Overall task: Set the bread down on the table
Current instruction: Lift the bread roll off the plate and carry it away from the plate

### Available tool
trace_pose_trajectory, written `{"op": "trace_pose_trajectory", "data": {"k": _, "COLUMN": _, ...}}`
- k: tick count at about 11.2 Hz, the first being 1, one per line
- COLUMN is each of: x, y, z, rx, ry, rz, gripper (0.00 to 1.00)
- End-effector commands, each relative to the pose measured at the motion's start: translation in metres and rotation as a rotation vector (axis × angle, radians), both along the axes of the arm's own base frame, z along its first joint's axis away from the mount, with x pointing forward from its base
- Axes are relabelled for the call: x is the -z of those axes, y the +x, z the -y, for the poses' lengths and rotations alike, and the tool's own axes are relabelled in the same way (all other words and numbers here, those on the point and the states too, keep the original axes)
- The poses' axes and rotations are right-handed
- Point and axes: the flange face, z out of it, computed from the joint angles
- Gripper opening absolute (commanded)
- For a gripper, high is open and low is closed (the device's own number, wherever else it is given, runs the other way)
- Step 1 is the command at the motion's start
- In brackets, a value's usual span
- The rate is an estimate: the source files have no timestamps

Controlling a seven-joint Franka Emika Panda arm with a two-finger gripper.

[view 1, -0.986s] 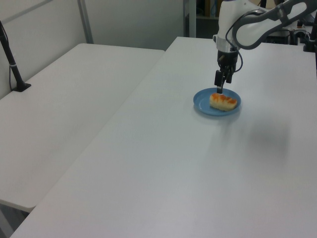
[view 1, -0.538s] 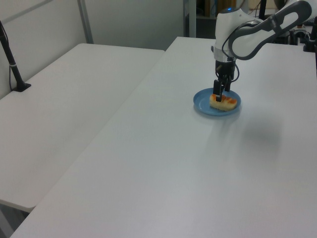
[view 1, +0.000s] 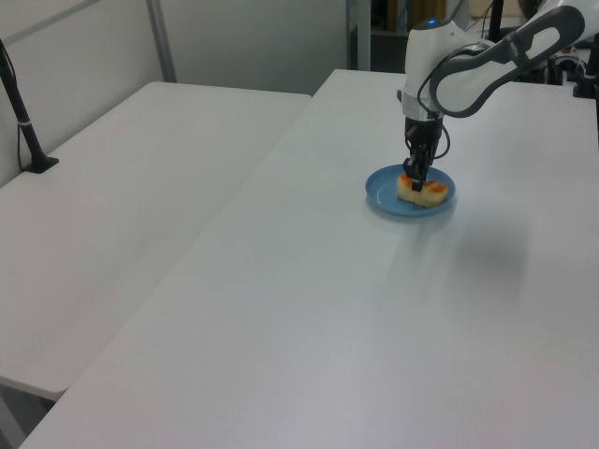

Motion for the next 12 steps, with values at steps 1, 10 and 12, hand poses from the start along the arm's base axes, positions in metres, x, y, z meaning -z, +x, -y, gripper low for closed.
{"op": "trace_pose_trajectory", "data": {"k": 1, "x": -0.041, "y": -0.013, "z": 0.015, "rx": -0.021, "ry": -0.009, "rz": 0.006, "gripper": 0.05}}
{"op": "trace_pose_trajectory", "data": {"k": 10, "x": -0.011, "y": -0.11, "z": 0.3, "rx": -0.361, "ry": -0.033, "rz": -0.101, "gripper": 0.06}}
{"op": "trace_pose_trajectory", "data": {"k": 12, "x": 0.01, "y": -0.108, "z": 0.321, "rx": -0.337, "ry": -0.082, "rz": -0.049, "gripper": 0.18}}
